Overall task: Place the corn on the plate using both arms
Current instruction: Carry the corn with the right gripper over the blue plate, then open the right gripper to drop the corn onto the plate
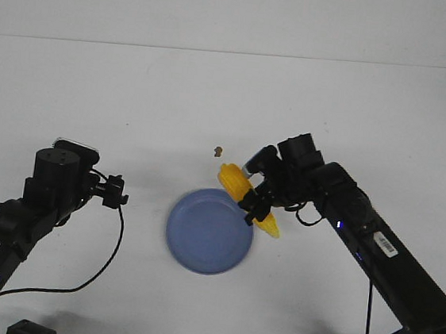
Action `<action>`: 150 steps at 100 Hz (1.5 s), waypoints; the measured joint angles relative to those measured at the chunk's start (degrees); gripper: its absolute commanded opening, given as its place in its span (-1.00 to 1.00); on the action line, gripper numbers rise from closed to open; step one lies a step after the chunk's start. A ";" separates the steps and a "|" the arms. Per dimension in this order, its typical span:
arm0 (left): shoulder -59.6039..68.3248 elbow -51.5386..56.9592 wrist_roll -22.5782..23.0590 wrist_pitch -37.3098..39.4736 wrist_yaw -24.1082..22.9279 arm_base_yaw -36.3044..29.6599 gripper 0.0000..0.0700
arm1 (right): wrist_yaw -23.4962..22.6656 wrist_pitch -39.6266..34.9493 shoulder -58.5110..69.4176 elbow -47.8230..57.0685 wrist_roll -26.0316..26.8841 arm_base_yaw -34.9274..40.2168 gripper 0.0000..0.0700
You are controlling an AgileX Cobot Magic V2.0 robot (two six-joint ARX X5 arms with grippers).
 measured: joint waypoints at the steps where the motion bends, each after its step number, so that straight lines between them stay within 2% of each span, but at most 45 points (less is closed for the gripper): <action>1: 0.00 0.00 0.00 0.00 0.00 0.00 0.32 | 0.44 0.07 0.00 0.00 0.00 0.52 -0.57; 12: 0.00 0.00 -0.02 0.00 0.00 0.00 0.32 | 4.42 0.28 0.63 0.00 0.02 5.27 -0.53; 23: 0.00 0.00 -0.02 0.00 0.00 0.00 0.32 | 5.05 1.07 3.02 0.00 0.04 8.31 -0.35; 41: 0.00 0.00 0.00 0.00 0.00 0.00 0.32 | 6.08 0.90 8.09 0.00 0.35 9.60 -0.32; 46: 0.00 0.00 0.00 0.00 0.00 0.00 0.32 | 6.23 0.83 8.81 -0.07 0.46 9.68 -0.12; 55: 0.00 0.00 -0.02 -0.02 0.00 0.00 0.32 | 6.71 0.87 9.03 -0.11 0.92 9.97 0.44; 60: 0.00 0.00 0.00 0.00 0.00 0.00 0.32 | 7.10 0.92 9.03 -0.11 1.11 10.05 0.58; 110: 0.00 0.00 -0.02 1.33 0.00 0.00 0.32 | 9.09 2.43 7.26 -0.11 2.47 8.00 0.58; 126: 0.00 0.00 -0.20 2.78 -0.04 0.00 0.32 | 9.49 5.25 0.55 -0.11 4.48 2.84 0.58; 150: -2.54 0.00 -2.73 4.17 -0.26 2.10 0.33 | 14.95 6.29 -9.16 -0.63 6.03 -7.34 0.58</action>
